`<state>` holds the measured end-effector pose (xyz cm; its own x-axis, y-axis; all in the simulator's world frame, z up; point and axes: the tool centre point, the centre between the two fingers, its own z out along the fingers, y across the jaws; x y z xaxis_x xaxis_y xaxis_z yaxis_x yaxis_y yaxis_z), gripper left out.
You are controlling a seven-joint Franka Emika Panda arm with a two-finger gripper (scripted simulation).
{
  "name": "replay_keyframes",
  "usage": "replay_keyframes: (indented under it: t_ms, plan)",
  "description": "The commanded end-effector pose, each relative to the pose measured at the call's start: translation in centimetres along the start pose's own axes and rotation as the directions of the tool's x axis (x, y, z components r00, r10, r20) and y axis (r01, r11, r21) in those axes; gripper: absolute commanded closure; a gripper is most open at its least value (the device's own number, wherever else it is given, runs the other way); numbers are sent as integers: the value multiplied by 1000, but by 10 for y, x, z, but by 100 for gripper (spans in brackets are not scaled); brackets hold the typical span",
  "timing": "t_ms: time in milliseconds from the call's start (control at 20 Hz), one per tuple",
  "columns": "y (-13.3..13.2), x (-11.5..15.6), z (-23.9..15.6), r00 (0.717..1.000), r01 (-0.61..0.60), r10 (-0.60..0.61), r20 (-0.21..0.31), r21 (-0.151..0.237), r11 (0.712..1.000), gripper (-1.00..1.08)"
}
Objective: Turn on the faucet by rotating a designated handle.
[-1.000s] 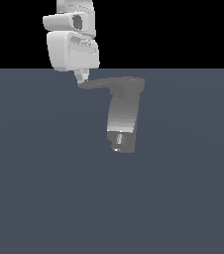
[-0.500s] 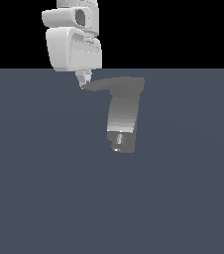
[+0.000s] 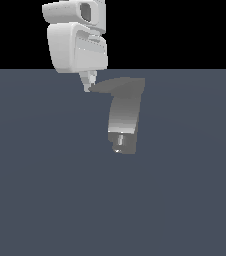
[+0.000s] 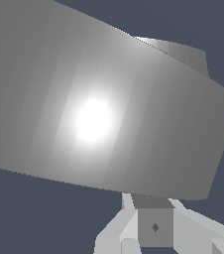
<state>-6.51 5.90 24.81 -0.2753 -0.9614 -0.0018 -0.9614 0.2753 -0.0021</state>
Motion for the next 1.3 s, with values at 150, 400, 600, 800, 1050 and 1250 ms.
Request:
replay_keyframes:
  t_ms: [150, 400, 600, 800, 1050, 1250]
  plan:
    - [14, 14, 0, 1000, -3, 3, -2, -2, 1000, 108]
    - [19, 15, 0, 1000, 2, -2, -1, -1, 1000, 108]
    - [21, 34, 0, 1000, 2, -2, -1, -1, 1000, 108]
    - [22, 53, 0, 1000, 1, -1, -1, -2, 1000, 108]
    - [24, 78, 0, 1000, 0, 0, -1, -2, 1000, 108]
    - [25, 99, -1, 1000, -1, 1, -1, -2, 1000, 108]
